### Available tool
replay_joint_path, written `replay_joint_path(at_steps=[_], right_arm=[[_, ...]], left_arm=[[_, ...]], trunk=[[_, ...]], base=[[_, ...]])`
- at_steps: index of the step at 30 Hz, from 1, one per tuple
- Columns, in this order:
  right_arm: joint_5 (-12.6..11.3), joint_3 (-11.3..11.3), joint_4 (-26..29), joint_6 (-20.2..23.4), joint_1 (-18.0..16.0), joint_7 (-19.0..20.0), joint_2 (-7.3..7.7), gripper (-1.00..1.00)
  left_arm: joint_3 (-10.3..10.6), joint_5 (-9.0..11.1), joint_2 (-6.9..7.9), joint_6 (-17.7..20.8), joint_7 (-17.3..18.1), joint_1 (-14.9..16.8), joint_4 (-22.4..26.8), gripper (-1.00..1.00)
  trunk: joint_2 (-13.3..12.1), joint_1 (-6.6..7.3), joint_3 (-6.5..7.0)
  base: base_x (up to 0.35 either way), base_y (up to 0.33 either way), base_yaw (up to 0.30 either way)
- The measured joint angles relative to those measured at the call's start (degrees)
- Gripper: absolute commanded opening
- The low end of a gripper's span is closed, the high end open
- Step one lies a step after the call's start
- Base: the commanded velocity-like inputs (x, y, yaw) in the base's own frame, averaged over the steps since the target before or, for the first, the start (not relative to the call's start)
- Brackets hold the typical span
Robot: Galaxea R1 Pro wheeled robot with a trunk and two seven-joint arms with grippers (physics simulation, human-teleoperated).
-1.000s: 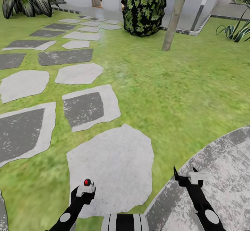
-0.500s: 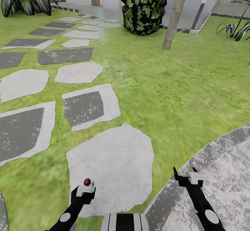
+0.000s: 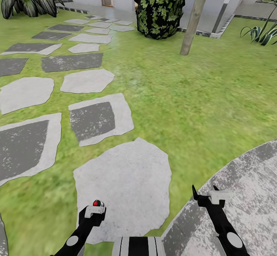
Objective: Pick up the pesticide atomizer in the garden and spray insectifuge to fully cover both potted plants in the garden.
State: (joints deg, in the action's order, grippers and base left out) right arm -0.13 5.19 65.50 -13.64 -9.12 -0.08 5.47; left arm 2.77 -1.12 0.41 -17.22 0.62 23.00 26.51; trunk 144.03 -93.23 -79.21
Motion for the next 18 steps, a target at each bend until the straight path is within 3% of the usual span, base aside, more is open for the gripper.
replay_joint_path(at_steps=[11,18], right_arm=[[-0.01,0.0,0.0,0.0,0.0,0.0,-0.03,1.0],[-0.01,0.0,0.0,0.0,0.0,0.0,-0.03,1.0]], left_arm=[[0.1,0.0,-0.01,-0.02,0.05,-0.03,0.08,1.0],[0.03,0.0,0.04,-0.07,0.05,-0.01,0.12,1.0]], trunk=[[0.0,0.0,0.0],[0.07,-0.13,-1.11]], base=[[0.0,0.0,0.0],[0.0,0.0,0.0]])
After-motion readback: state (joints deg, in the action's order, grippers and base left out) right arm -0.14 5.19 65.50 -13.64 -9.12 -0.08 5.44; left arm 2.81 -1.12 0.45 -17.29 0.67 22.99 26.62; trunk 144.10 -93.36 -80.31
